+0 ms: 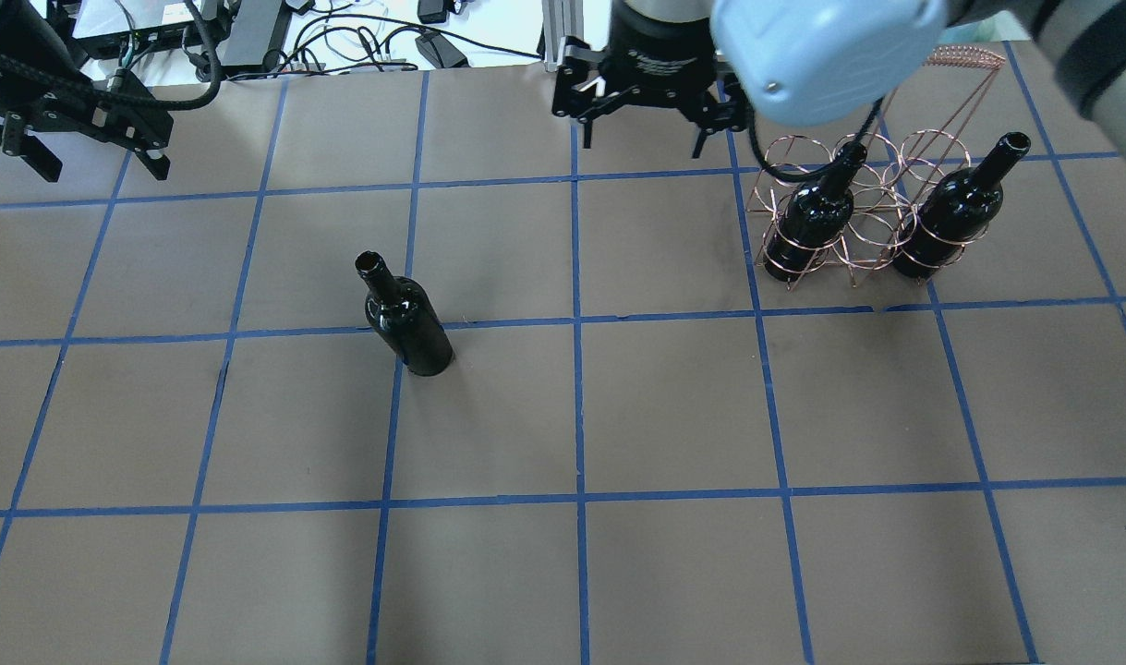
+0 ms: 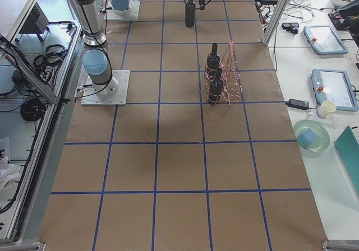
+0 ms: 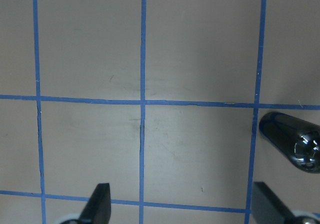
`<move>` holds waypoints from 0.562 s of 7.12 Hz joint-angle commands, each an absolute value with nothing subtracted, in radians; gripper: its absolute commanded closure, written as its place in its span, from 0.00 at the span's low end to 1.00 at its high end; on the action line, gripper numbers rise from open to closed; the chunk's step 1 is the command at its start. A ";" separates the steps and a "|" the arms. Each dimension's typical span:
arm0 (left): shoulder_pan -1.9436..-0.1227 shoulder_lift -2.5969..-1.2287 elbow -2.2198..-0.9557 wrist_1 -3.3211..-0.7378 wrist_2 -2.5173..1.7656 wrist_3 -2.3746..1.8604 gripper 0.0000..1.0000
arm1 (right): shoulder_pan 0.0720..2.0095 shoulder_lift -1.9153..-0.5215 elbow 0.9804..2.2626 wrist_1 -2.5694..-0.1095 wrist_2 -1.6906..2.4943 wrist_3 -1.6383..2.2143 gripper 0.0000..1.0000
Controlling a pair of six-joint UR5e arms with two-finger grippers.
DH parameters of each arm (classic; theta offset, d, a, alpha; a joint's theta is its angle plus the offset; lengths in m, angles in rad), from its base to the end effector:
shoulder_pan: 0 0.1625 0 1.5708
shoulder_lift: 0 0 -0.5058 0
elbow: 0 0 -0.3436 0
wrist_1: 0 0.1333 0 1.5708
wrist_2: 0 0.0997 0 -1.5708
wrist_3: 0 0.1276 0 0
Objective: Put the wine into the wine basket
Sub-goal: 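Swing the right arm over toward the standing bottle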
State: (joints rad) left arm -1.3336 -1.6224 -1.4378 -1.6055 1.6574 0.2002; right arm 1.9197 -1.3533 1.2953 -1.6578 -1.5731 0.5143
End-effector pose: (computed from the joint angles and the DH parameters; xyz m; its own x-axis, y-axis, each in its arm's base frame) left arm -0.0074 -0.4895 0.5732 -0.9948 -0.0402 -0.0940 -0.0377 0.9989 -0.0286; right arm 0.3196 -0.4895 0.5644 -0.9847 0.1601 -0.0691 0.1678 0.9776 -0.1269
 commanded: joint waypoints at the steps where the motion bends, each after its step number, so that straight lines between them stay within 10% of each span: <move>1: -1.325 -1.623 -1.439 -1.603 1.648 0.201 0.00 | 2.053 -1.275 1.256 -1.708 -1.578 0.694 0.00; 4: -1.350 -1.615 -1.440 -1.609 1.628 0.199 0.00 | 2.192 -1.171 1.224 -1.795 -1.600 0.854 0.00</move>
State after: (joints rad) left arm -1.3408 -1.6192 -1.4393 -1.6058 1.6432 0.1996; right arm 2.1407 -1.2137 1.2396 -1.7615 -1.5895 0.8051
